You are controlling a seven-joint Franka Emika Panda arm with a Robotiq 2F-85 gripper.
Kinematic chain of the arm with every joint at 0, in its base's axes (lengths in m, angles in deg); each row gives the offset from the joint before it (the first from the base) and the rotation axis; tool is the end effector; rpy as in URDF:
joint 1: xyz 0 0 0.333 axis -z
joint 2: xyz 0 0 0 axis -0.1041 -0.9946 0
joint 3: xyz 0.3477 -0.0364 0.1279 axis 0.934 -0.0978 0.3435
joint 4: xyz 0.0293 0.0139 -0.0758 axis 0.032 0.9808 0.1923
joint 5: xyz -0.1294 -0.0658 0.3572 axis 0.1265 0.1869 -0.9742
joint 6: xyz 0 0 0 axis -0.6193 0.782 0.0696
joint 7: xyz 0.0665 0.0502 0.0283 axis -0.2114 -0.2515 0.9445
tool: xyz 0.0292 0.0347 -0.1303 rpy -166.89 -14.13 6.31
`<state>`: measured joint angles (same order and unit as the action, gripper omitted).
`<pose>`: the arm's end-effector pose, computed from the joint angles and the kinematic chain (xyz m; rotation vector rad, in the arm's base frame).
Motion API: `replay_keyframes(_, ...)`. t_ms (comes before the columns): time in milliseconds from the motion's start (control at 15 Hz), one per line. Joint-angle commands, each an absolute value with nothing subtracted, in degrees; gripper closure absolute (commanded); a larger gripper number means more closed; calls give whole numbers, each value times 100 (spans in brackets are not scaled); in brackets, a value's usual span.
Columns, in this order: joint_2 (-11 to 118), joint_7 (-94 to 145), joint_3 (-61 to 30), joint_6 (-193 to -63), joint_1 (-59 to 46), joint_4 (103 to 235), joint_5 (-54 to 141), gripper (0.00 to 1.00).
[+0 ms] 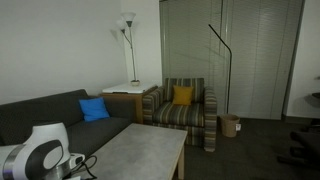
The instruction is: Put the blue mug on the plate
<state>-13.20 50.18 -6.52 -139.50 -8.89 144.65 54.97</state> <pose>0.7033 0.0860 -0.1385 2.9540 0.9757 -0.1395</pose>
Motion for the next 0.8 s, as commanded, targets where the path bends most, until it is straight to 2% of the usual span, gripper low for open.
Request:
replay_keyframes(0, -1423, 5504, -470, -13858, -668, 14307, 5320, 0)
replay_keyframes(267, -1467, 5668, -432, -13799, -620, 14222, 5291, 0)
replay_keyframes(400, -1462, 5796, -363, -13762, -580, 14239, 5272, 25)
replay_keyframes(467, -1462, 5837, -347, -13746, -579, 14245, 5267, 30)
replay_keyframes(667, -1462, 5915, -328, -13689, -592, 14255, 5257, 35)
replay_keyframes(733, -1462, 5874, -365, -13696, -620, 14257, 5264, 29)
